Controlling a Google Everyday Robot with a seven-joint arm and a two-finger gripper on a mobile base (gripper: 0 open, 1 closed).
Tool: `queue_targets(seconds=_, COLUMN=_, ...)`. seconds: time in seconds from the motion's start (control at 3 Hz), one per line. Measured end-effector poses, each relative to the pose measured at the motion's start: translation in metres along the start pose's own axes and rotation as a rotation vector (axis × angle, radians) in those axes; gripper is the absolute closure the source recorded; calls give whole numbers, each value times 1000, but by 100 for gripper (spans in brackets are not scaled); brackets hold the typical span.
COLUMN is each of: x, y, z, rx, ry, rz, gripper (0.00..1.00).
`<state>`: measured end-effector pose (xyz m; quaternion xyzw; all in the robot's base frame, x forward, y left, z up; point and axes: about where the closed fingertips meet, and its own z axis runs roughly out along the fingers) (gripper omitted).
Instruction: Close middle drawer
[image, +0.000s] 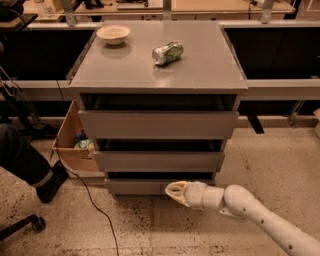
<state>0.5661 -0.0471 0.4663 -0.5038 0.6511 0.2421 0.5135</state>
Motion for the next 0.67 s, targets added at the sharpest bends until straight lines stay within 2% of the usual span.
queue_targets(seconds=0.33, x=12, y=12, z=-33, rx=11, ry=34, rz=42, gripper=100)
queue_targets(seconds=0.67, x=14, y=12, z=-37, rx=17, ry=35, rz=45, gripper=82)
